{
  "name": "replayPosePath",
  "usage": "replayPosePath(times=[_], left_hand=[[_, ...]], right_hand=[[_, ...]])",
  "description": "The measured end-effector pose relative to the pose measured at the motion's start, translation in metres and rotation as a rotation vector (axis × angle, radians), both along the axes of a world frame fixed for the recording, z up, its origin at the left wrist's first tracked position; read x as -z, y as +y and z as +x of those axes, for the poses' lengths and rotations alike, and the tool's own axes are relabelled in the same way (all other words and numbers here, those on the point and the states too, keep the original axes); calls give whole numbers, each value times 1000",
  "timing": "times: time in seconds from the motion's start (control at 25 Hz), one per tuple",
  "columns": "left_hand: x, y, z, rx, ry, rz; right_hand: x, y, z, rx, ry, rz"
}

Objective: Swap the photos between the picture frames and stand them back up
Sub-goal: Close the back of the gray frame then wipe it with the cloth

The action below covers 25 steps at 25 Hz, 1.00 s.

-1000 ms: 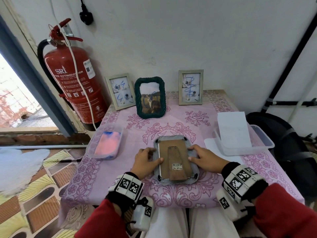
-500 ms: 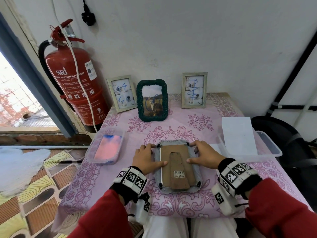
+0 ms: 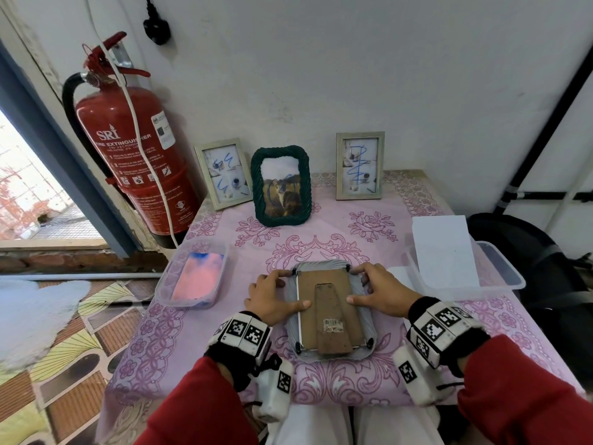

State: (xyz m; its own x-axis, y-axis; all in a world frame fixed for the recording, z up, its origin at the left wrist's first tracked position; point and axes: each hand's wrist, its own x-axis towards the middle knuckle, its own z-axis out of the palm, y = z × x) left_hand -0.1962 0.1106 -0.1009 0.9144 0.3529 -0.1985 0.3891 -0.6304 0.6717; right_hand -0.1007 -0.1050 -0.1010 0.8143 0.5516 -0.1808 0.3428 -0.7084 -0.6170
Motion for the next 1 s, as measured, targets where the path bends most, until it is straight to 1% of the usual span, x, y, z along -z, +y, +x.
replayPosePath(times=[0.2, 0.28, 0.48, 0.64, 0.76, 1.0], left_hand=[[-6, -3, -2, -23, -13, -152], [-7, -4, -4, -33, -32, -180], [-9, -6, -7, -36, -38, -204], [-10, -10, -7, -36, -28, -157], [-13, -12, -9, -56, -43, -170], [-20, -18, -14, -25, -54, -146]], right_hand=[[0, 0, 1, -5, 10, 10], [0, -1, 1, -11, 6, 27], [2, -1, 3, -34, 14, 29], [2, -1, 5, -51, 29, 28], [0, -1, 8, -69, 51, 30], [3, -1, 9, -63, 66, 18]])
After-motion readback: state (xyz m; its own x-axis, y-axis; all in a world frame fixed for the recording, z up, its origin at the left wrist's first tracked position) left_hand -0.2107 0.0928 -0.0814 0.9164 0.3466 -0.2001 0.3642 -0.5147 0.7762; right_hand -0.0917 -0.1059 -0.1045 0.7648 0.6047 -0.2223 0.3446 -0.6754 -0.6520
